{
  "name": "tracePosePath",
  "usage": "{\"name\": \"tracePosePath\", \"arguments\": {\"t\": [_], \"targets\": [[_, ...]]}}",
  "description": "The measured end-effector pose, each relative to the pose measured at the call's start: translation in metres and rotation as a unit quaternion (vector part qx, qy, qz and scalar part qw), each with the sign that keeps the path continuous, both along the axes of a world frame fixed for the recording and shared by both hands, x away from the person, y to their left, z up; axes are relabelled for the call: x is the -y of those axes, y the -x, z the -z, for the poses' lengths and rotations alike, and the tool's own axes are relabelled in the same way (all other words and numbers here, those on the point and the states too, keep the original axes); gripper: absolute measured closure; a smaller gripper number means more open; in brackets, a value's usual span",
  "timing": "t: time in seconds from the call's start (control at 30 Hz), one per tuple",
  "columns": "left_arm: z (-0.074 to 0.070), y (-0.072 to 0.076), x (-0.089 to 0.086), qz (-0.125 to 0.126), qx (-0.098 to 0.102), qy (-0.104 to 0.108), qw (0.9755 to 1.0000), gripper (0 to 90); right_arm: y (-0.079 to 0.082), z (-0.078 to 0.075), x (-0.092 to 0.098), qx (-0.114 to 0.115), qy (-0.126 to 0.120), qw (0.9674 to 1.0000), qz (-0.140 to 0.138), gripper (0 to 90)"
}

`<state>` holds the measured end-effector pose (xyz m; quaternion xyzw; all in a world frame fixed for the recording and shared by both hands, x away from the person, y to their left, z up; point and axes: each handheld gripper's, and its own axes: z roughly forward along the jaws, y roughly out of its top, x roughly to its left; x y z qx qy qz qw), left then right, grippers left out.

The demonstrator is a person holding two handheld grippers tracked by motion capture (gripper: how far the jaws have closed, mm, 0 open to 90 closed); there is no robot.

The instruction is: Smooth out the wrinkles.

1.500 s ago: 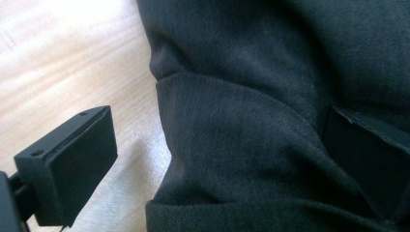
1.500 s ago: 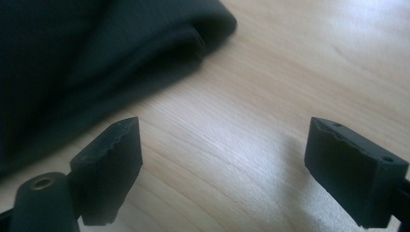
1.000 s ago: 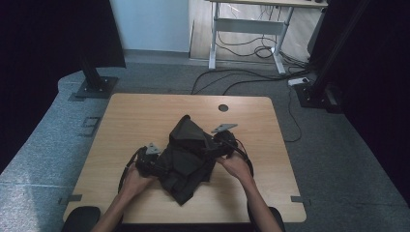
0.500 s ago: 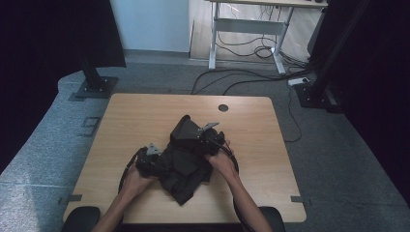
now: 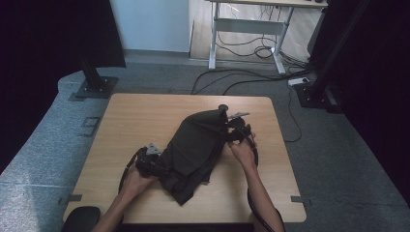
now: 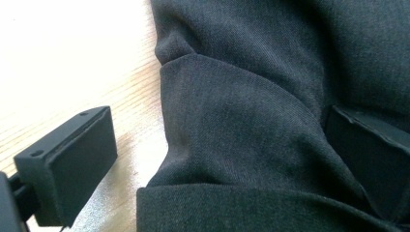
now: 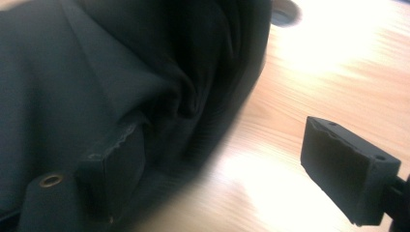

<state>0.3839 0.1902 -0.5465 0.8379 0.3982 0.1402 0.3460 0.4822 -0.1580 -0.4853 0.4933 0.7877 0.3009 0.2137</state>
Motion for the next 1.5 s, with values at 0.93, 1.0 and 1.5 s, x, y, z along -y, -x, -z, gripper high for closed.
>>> {"name": "tracePosePath", "arguments": {"t": [0.93, 1.0, 1.5], "targets": [[-0.087, -0.080, 0.031, 0.022, 0.074, -0.083, 0.9935, 2.3, 0.088, 0.003, -0.018, 0.008, -0.051, 0.9951, -0.085, 13.7], [-0.079, -0.089, 0.039, 0.028, 0.066, -0.085, 0.9938, 2.1, 0.091, 0.003, -0.027, 0.010, -0.056, 0.9940, -0.094, 13.8], [-0.030, -0.090, 0.053, 0.014, 0.016, -0.107, 0.9941, 14.7, 0.066, 0.050, -0.049, -0.027, -0.004, 0.9976, -0.064, 13.7]]}}
